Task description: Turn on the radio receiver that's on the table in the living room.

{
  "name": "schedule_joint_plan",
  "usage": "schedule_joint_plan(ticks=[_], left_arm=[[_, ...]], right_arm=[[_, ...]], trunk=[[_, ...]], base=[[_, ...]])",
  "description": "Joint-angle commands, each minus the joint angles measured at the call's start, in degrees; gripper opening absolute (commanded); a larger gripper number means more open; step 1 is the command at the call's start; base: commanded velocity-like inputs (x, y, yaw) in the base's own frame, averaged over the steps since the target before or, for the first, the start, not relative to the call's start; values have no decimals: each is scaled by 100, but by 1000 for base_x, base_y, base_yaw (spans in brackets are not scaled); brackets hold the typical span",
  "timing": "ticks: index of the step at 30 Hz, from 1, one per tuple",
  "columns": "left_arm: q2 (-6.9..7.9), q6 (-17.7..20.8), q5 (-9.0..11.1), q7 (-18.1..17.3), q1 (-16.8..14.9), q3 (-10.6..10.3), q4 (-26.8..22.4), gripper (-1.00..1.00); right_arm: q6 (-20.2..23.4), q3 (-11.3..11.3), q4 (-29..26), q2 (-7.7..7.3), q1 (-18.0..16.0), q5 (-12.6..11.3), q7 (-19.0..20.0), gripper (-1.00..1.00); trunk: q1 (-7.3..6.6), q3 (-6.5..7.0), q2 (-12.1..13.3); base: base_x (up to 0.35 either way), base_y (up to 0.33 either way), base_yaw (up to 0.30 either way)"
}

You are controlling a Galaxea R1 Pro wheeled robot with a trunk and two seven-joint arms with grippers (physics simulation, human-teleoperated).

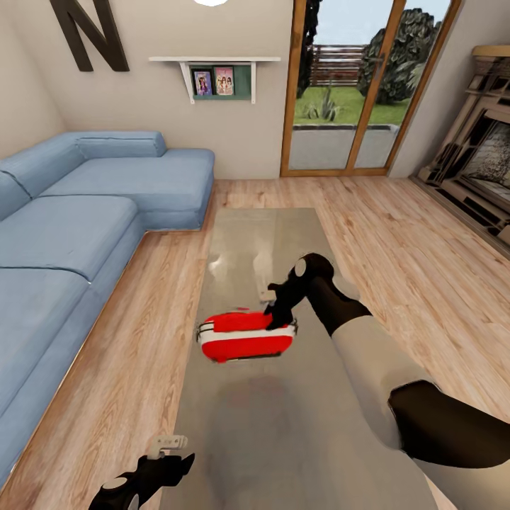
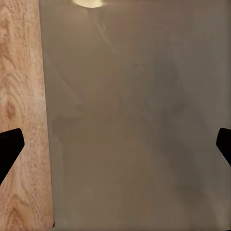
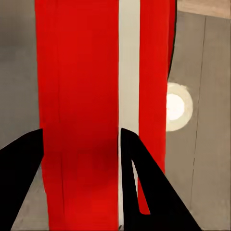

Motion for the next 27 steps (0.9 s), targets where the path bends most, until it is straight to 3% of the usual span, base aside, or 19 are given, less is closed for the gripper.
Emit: schedule_joint_plan(ticks=[1,18,27], left_arm=[[2,0,0,0,0,0,-1,100],[8,0,0,0,0,0,-2,100],[16,9,3,-8,0,0,-33,100]], right_arm=[[-6,4,32,0,2,0,11,-100],[0,-6,-178,0,2,-3,49,-100],[1133,-48,-1136,-92,64,11,-109,-100]], trunk=[[0,0,0],[0,0,0],[0,0,0]], base=[[0,0,0],[0,0,0],[0,0,0]])
